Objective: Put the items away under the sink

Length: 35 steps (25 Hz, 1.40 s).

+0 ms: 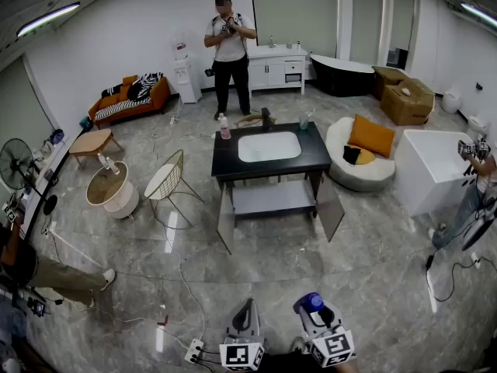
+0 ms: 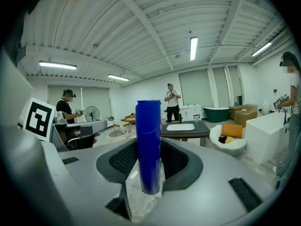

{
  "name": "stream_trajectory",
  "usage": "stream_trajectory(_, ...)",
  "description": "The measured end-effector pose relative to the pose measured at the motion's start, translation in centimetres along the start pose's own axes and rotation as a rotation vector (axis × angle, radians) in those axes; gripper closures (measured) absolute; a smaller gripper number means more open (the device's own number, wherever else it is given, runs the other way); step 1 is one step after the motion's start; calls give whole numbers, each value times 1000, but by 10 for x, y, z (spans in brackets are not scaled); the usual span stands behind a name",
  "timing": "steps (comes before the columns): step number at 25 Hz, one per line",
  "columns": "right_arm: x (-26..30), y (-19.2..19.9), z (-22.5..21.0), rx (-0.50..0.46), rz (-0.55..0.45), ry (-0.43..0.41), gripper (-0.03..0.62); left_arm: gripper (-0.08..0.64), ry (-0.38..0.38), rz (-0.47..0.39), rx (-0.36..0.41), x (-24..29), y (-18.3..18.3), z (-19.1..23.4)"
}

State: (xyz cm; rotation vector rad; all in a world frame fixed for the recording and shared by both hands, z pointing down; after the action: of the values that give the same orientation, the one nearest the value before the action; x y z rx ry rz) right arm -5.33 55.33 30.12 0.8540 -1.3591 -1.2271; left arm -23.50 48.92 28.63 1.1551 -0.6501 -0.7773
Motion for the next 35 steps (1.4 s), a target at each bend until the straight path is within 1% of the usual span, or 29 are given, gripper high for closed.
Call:
stream_trajectory(7, 2, -1, 0, 0, -16, -15, 440, 545, -3, 4, -4, 0, 3, -2)
stream_trajectory(16, -3, 2, -22, 22, -14, -3, 440, 546, -19, 2, 1, 7, 1, -17)
stream_trajectory(22, -12, 9, -43, 19, -1, -15, 440, 546, -24, -7, 17, 17, 1, -41)
stream_trajectory(29, -14, 20, -72, 16, -6, -60, 440, 546, -50, -13, 40, 29, 15, -68)
stream_trajectory(31, -10, 26, -80, 5, -1, -73, 440, 545, -64, -16, 41, 33, 19, -72)
stream_trajectory(35, -2, 35, -93, -17, 14, -87, 440, 545, -87, 11, 25, 41, 27, -71)
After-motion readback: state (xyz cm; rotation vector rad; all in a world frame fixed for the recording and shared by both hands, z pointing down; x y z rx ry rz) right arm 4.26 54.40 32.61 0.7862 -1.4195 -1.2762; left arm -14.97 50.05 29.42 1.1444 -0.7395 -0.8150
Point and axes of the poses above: the fingertips, and each gripper's own axes: x forward along the fingers, z to its left, y out of its underside, the point moved 5 cm from there along -x, backward along the fingers, and after that the axes turned 12 degrees about -x, right-handed, at the moved point
